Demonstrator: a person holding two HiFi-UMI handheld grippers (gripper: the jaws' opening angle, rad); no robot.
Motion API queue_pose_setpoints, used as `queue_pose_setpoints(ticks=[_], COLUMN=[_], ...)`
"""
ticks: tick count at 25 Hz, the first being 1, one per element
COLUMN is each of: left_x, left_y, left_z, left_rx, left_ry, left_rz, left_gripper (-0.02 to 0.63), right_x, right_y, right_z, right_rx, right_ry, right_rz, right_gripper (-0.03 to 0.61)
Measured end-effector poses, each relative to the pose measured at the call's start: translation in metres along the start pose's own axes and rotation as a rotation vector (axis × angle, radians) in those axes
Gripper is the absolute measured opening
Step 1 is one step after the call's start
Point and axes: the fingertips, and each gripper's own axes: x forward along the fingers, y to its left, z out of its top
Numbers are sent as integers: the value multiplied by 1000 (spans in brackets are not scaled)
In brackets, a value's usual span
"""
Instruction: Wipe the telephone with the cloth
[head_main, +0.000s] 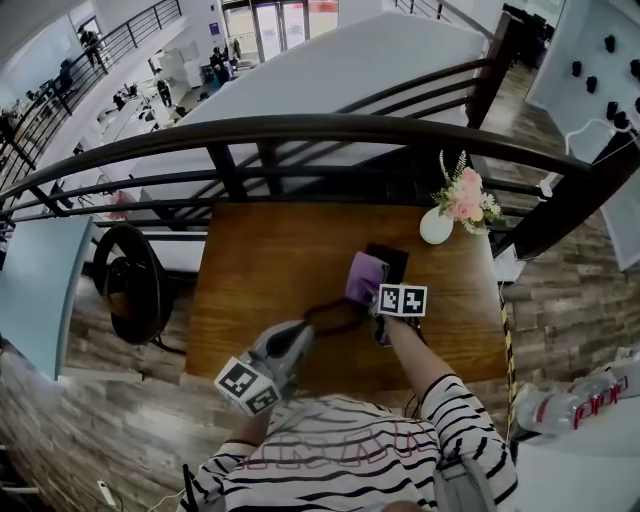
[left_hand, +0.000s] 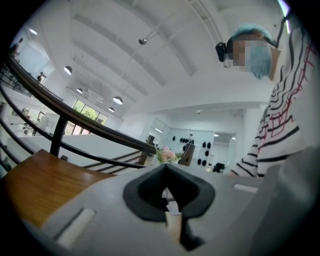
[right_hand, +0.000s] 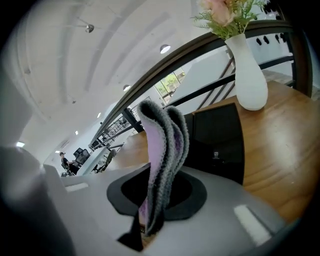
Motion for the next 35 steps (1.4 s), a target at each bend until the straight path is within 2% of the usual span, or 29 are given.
queue_pose_setpoints(ticks=[4,15,23,26,29,32,35], left_x=[1,29,33,29,25,20,12], left_y=[-2,-32,-41,-37,-32,-30,-28], left_z=[-1,-12,-16,-15,-14,-13,-10], left_rx=[-4,-15,-13,-14,-18,-19,-14], left_ry=[0,29,35,32,26,21,12], left_rz=[-4,-124,-146,-132,-111,-93,-64], left_gripper=[2,2,2,2,2,2,2], right_x=[-13,-83,-99,-97,-81,-57,-33], right_y=[-17,-88,-94,-75,-40,-7,14], right_z=[-3,-11,-16,-11,-9,-16,-30], right_rx=[9,79,99,69,38,10,-11], right_ry=[-3,-59,-84,-102,-100,-59,0], right_rz=[-39,-183,-206,-171,-68,12,49], right_gripper=[50,50,49,49,49,49,49])
